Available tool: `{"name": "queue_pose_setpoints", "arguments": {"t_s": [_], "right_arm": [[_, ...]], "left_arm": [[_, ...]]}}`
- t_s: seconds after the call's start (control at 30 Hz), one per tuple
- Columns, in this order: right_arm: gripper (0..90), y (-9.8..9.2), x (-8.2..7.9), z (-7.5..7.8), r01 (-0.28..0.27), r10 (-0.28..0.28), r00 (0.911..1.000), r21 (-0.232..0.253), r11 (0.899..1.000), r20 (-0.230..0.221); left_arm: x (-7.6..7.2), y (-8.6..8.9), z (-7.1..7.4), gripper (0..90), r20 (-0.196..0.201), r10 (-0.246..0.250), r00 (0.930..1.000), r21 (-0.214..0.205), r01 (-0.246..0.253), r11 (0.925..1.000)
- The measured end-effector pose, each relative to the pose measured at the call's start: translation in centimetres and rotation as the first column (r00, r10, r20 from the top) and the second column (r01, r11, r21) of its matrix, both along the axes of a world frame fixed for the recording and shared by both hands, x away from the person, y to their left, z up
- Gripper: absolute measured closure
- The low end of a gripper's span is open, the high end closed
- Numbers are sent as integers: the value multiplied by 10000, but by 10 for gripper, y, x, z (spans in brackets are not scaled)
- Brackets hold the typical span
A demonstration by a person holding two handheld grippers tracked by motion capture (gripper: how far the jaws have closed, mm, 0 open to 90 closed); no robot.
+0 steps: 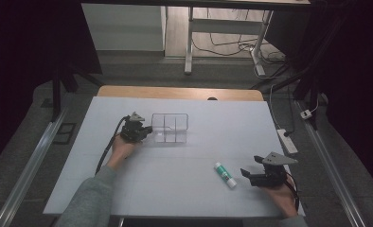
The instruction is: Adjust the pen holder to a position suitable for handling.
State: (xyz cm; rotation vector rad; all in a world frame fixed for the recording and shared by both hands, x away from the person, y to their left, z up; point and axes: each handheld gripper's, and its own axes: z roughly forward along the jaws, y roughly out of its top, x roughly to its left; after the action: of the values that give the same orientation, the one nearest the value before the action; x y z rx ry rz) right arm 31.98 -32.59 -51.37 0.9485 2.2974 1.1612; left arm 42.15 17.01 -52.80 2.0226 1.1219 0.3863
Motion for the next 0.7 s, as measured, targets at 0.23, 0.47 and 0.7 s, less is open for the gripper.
{"name": "queue_pose_setpoints", "arguments": {"t_s": [0.23,0.47,0.7], "right_arm": [[193,0,0,0,-16,16,10000,17,10000,0],[194,0,0,0,-2,2,10000,2,10000,-15],[195,0,1,-1,-21,21,10000,26,10000,-38]], "left_arm": [[0,0,0,888,-26,34,10000,-38,-34,10000],[1,-1,0,888,-49,117,9999,-43,-117,9999],[2,-8,0,888,-58,-104,9999,-103,104,9999]]}}
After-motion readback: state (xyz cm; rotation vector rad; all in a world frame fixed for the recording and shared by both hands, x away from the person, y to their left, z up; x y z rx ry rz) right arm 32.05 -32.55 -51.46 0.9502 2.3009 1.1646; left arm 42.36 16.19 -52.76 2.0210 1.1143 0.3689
